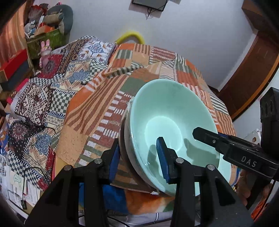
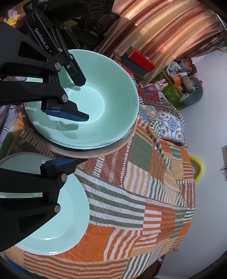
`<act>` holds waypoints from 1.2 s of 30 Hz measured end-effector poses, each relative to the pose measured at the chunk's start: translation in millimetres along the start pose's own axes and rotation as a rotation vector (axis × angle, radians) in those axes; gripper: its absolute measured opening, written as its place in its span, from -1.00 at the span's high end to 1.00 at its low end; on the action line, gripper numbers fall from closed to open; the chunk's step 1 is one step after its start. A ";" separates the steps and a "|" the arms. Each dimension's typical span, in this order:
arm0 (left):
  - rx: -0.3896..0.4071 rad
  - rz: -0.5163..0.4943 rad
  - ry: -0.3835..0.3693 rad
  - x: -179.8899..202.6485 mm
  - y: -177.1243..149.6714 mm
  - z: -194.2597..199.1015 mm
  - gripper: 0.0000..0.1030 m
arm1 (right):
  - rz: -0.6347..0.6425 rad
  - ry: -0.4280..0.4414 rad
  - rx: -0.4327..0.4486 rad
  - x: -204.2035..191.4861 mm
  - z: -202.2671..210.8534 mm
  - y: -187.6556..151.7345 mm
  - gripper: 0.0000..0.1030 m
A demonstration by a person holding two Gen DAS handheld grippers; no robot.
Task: Organize plates and bowls
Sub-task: 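Lower the mint green bowl onto the white bowl with both tools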
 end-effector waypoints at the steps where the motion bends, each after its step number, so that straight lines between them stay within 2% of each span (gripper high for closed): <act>1: 0.004 -0.003 -0.003 2.7 0.9 1.9 0.20 | 0.000 -0.002 0.007 0.6 2.9 0.4 0.31; 17: 0.034 -0.092 -0.065 59.9 0.9 21.6 0.20 | -0.032 -0.039 0.103 29.2 56.3 -4.5 0.31; 36: -0.051 -0.191 -0.115 123.5 -25.7 1.4 0.20 | -0.108 -0.111 0.146 76.7 97.1 -30.4 0.31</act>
Point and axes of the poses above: each gripper's, at about its wrist camera, not at the fingertips, and z roughly against the way its jaws point, x to its right, y to its top, the point moved 5 cm from there along -z, roughly the way its jaws point, and after that the axes turned 2 degrees about x, right-handed, at the moved point
